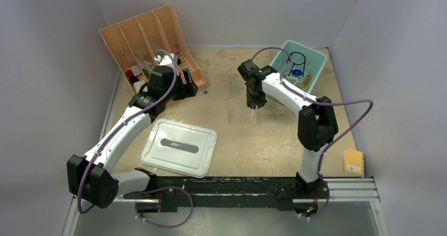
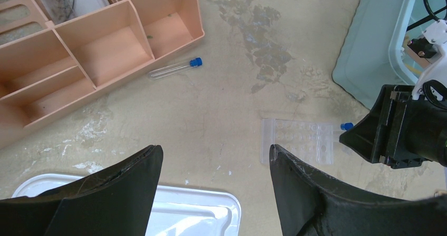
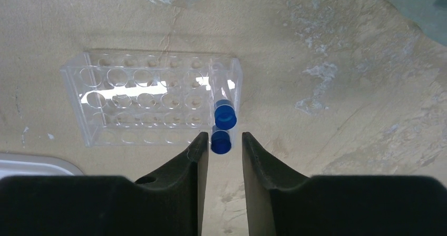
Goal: Organize the chemistry lab equipment
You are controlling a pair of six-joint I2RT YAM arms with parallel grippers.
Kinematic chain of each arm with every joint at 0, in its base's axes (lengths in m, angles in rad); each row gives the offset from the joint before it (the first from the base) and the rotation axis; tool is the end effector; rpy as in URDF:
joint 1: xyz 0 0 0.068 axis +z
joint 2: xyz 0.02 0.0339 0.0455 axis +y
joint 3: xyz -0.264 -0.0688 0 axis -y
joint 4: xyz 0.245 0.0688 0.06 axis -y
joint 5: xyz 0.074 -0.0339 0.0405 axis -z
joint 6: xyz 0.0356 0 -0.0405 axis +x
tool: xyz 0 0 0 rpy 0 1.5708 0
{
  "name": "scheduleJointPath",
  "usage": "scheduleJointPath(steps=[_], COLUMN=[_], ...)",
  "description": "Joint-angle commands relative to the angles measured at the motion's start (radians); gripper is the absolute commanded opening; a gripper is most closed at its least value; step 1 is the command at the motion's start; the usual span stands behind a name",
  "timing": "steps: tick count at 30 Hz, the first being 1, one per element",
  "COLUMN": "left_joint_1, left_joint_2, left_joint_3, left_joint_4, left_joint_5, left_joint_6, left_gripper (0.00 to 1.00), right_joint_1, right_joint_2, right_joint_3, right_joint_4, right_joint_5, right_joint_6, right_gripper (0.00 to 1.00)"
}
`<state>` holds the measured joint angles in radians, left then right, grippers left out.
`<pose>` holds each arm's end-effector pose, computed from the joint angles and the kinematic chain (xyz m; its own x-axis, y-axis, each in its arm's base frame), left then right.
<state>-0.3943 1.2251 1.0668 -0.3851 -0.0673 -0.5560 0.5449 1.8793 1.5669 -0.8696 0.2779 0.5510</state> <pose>0.2554 -0.1037 0.3259 -0.5797 -0.3291 -0.7454 0.0285 0.9060 -0.4222 0.3410 0.1952 0.2467 -0.8886 0.0501 -0.4559 0.0654 0.9977 -0.0178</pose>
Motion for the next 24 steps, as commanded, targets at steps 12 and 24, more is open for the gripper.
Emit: scheduleJointPath(steps=[12, 24], left_joint_1=[-0.005, -0.005], left_joint_2=[-0.001, 0.007], left_joint_3=[0.018, 0.025], left_joint_4=[0.025, 0.024], left_joint_5=[0.007, 0.014], left_joint_6=[0.001, -0.001], left_gripper=[0.73, 0.73], right_joint_1=[0.005, -0.013], right_joint_2=[-0.031, -0.017], right_joint_3=[0.042, 0.073], right_joint_4=[-0.015, 0.045], right_joint_5=[0.038, 0.059], right_joint_6=[-0.015, -0.059], right_gripper=[0.32, 0.38])
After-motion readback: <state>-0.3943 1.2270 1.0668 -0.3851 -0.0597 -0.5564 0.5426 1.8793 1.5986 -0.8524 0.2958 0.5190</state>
